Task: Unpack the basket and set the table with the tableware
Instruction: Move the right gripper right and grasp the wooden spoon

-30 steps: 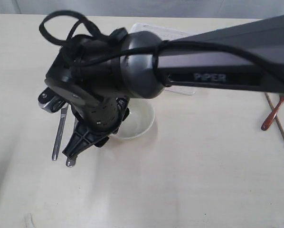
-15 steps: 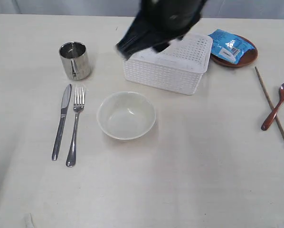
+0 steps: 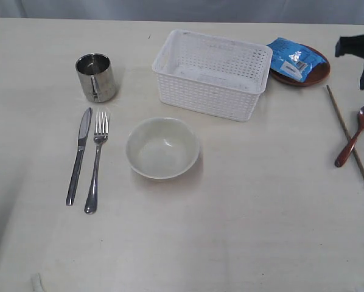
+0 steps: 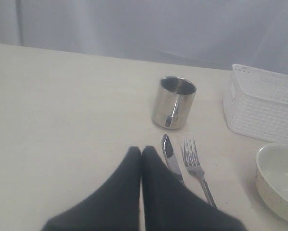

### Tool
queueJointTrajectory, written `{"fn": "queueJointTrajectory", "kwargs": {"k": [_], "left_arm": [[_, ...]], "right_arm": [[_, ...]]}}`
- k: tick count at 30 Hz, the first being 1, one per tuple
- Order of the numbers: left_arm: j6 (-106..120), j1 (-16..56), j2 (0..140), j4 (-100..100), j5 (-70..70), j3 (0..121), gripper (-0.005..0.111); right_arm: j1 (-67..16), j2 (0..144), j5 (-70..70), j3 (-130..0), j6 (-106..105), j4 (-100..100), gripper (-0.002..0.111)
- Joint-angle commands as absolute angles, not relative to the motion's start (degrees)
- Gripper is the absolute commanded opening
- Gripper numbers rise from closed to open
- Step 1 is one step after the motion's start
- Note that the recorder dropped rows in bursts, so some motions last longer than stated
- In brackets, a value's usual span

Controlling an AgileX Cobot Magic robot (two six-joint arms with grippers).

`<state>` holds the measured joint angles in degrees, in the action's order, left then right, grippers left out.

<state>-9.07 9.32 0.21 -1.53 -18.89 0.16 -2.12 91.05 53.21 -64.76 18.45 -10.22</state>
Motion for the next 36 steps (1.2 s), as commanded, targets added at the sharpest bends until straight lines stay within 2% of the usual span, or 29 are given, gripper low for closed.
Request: {"fn": "queueJointTrajectory", "kwargs": {"k": [1, 3, 8, 9, 22, 29, 32, 36], "left_arm": [[-9.04, 9.26, 0.00, -1.86, -18.26, 0.00, 0.000], [-9.04, 9.26, 0.00, -1.86, -18.26, 0.00, 0.000], [-9.04, 9.26, 0.00, -1.86, -18.26, 0.00, 0.000], [-9.04, 9.26, 0.00, -1.86, -18.26, 0.00, 0.000], [-9.04, 9.26, 0.00, -1.86, -18.26, 0.00, 0.000], [-9.04, 9.26, 0.00, -1.86, -18.26, 0.00, 0.000], [-9.04, 9.26, 0.00, -1.86, -18.26, 0.00, 0.000], [-9.04, 9.26, 0.00, -1.86, -18.26, 0.00, 0.000]], "right_arm": [[0.53, 91.06, 44.57, -57.69, 18.82, -6.56, 0.042], [0.53, 91.06, 42.39, -56.04, 18.82, -6.69, 0.042], [0.53, 91.06, 40.82, -55.20, 20.16, -8.81, 0.022], [0.53, 91.06, 40.70, -55.20, 20.16, -9.44, 0.022], [0.95, 100.36, 38.24, -55.53, 31.24, -15.27, 0.022], [10.63, 100.36, 37.29, -55.53, 29.46, -7.96, 0.022], [11.86, 100.36, 35.83, -55.53, 26.03, -4.45, 0.022], [11.86, 102.10, 34.59, -56.11, 20.97, 4.15, 0.042]]}}
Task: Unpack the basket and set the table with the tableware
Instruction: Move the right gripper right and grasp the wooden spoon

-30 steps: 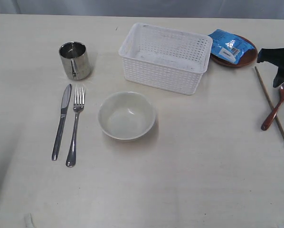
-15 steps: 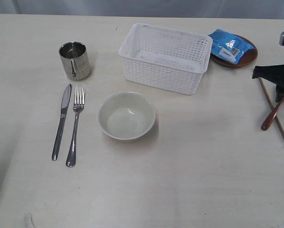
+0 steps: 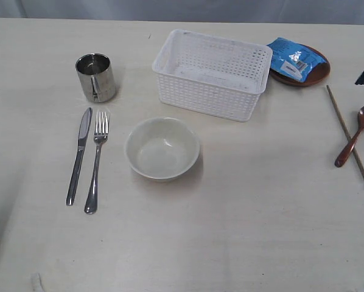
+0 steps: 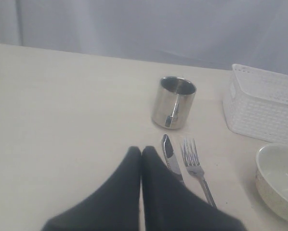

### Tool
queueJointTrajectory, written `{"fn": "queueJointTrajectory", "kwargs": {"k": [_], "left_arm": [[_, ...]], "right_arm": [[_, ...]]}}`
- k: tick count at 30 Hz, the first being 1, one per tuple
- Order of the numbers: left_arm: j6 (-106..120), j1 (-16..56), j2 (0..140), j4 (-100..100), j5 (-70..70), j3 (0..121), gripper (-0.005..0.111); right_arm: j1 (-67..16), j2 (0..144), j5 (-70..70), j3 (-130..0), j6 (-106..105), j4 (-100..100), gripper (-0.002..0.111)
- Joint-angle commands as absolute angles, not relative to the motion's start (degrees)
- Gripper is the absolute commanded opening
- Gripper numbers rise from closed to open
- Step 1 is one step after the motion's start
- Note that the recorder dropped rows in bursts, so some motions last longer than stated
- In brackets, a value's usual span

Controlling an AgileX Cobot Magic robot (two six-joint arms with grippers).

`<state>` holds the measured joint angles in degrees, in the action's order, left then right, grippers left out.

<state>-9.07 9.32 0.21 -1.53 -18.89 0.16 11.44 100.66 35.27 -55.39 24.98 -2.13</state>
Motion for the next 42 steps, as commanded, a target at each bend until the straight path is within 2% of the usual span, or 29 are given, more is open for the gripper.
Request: {"fn": "queueJointTrajectory", "kwargs": {"k": [1, 16, 32, 34, 38, 42], "left_arm": [[-9.04, 9.26, 0.00, -1.86, -18.26, 0.00, 0.000], [-9.04, 9.26, 0.00, -1.34, -18.26, 0.00, 0.000], [-9.04, 9.26, 0.00, -1.34, -18.26, 0.00, 0.000], [-9.04, 9.26, 0.00, -1.34, -18.26, 0.00, 0.000], [-9.04, 9.26, 0.00, -1.34, -18.26, 0.00, 0.000], [-9.04, 9.26, 0.00, -1.34, -18.26, 0.00, 0.000]], "right_arm": [[11.86, 103.16, 34.83, -56.24, 20.86, 5.91, 0.043], [11.86, 105.02, 26.56, -56.24, 23.87, 5.89, 0.043], [11.86, 109.91, 27.20, -56.24, 24.60, 5.89, 0.043], [11.86, 110.06, 27.04, -56.24, 24.60, 5.89, 0.038], [11.86, 111.03, 27.15, -56.24, 24.60, 5.89, 0.015], [11.86, 111.46, 27.42, -56.24, 23.50, 5.89, 0.000]]}}
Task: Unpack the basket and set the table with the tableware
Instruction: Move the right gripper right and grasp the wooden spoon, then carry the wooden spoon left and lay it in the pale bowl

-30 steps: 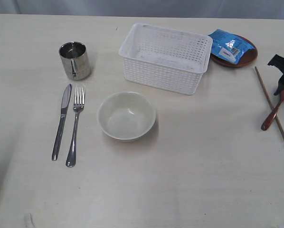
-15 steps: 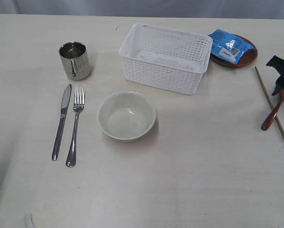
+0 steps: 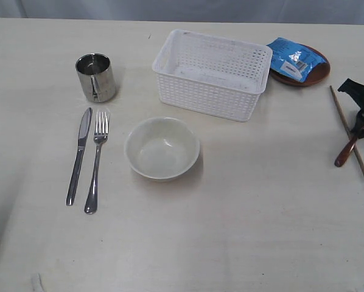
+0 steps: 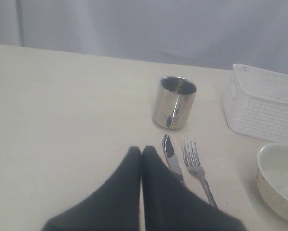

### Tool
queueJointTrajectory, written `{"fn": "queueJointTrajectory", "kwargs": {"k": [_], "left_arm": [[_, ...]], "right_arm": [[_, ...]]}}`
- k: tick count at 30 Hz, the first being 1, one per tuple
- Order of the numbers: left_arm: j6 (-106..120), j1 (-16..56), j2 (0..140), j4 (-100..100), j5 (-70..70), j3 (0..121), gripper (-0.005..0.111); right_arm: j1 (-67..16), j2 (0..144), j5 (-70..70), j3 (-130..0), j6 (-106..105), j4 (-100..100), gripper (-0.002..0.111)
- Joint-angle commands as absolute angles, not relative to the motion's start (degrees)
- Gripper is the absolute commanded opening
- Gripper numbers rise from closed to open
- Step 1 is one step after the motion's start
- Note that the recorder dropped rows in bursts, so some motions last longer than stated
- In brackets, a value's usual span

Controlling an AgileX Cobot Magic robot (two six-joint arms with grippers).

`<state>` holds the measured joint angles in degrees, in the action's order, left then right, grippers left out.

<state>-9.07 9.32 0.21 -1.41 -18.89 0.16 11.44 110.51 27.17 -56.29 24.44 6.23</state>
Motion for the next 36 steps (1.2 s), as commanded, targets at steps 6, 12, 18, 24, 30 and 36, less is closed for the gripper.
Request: {"fn": "queueJointTrajectory", "kwargs": {"k": [6, 12, 18, 24, 30, 36], "left_arm": [[-9.04, 9.26, 0.00, -1.34, -18.26, 0.00, 0.000], [-9.04, 9.26, 0.00, -1.34, -18.26, 0.00, 0.000], [-9.04, 9.26, 0.00, -1.34, -18.26, 0.00, 0.000], [-9.04, 9.26, 0.00, -1.34, -18.26, 0.00, 0.000], [-9.04, 9.26, 0.00, -1.34, -18.26, 0.00, 0.000], [-9.04, 9.26, 0.00, -1.34, -18.26, 0.00, 0.000]], "right_arm": [[11.86, 108.70, 27.42, -56.24, 21.41, 5.89, -0.001], [11.69, 100.15, 30.36, -58.00, 15.85, 6.34, -0.001], [8.21, 89.56, 37.36, -61.96, -3.53, 24.20, -0.001], [-6.96, 87.13, 53.22, -72.07, -24.86, 35.24, -0.001], [-25.46, 92.53, 66.08, -84.59, -22.44, 24.34, -0.001], [-40.07, 101.37, 69.96, -92.13, -14.59, 6.54, -0.001]]}}
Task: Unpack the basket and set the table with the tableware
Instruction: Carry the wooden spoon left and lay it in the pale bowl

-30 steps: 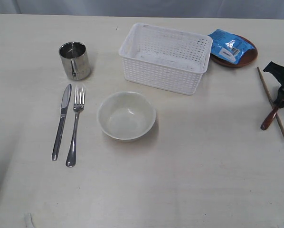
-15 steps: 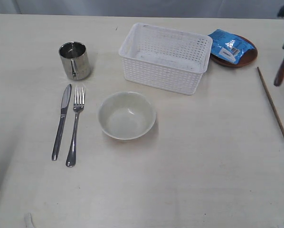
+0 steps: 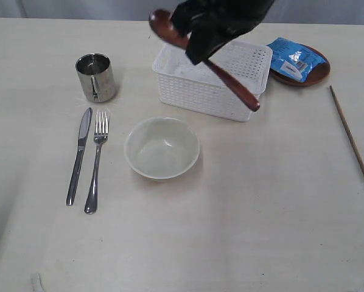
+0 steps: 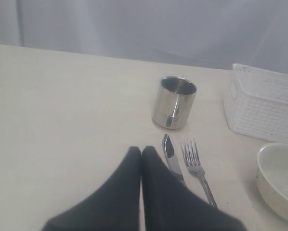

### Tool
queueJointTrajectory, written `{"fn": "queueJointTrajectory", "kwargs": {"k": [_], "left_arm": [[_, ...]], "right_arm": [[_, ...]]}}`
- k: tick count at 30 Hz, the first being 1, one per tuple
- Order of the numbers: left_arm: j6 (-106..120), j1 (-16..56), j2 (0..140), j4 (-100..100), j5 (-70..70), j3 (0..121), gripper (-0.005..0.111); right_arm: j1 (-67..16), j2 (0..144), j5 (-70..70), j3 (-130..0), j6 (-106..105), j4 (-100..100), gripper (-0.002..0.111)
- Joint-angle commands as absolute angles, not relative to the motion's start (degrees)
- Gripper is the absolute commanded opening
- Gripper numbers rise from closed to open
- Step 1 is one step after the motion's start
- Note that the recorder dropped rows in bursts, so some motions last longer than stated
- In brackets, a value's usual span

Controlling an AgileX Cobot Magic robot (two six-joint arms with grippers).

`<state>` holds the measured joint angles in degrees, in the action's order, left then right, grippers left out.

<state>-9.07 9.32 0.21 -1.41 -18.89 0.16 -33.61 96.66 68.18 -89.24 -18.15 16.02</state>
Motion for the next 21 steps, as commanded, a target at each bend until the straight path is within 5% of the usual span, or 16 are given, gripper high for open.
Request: {"fn": "queueJointTrajectory", "kwargs": {"k": [1, 21], "left_arm": [[-9.04, 9.26, 0.00, -1.34, -18.26, 0.00, 0.000], [-9.04, 9.26, 0.00, -1.34, -18.26, 0.00, 0.000]], "right_arm": [[-41.41, 102.57, 69.96, -92.22, -13.82, 5.63, -0.001], [-44.24, 111.45, 69.96, -84.84, -12.65, 5.85, -0.001]]}}
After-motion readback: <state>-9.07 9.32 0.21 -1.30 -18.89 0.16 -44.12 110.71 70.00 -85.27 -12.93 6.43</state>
